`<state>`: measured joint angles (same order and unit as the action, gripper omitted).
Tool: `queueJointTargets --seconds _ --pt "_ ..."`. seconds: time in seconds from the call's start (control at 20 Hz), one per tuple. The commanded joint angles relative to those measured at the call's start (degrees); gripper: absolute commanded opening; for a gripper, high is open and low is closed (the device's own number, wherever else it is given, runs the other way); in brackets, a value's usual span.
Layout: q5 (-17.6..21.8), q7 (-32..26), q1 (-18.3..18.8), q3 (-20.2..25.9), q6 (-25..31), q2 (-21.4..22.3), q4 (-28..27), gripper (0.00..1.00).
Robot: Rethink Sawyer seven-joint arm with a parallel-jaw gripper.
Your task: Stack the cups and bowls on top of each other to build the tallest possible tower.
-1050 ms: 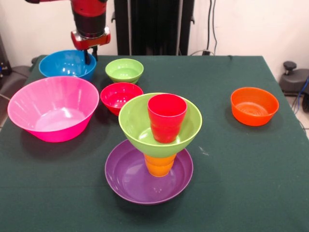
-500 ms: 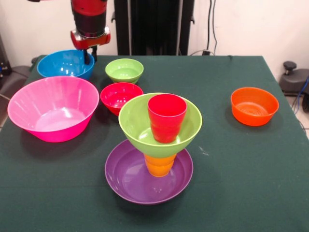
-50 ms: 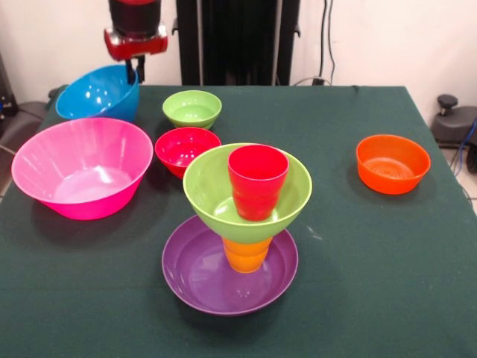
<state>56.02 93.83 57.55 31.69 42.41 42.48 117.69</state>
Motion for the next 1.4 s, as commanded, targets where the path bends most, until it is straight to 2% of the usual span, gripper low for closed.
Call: queueJointTargets --seconds 0.05,0.25,0.45,0.95,1.15,1.4 --pt "-11.86 -13.74 -2.03 7.2 9.52 9.92 3.75 0.0" --pt "-16.61 -13.22 -4.39 8.4 14.71 11.71 1.52 0.0" --pt "-19.08 -10.96 -7.29 8.81 18.77 11.94 -1.5 0.0" --pt "-20.59 -5.63 -16.37 7.58 28.6 6.73 -16.44 0.0" --pt "-20.88 -5.57 -18.68 6.91 30.4 3.84 -21.58 0.0" --pt "-22.0 -7.33 -19.72 6.48 33.6 2.09 -26.27 0.0"
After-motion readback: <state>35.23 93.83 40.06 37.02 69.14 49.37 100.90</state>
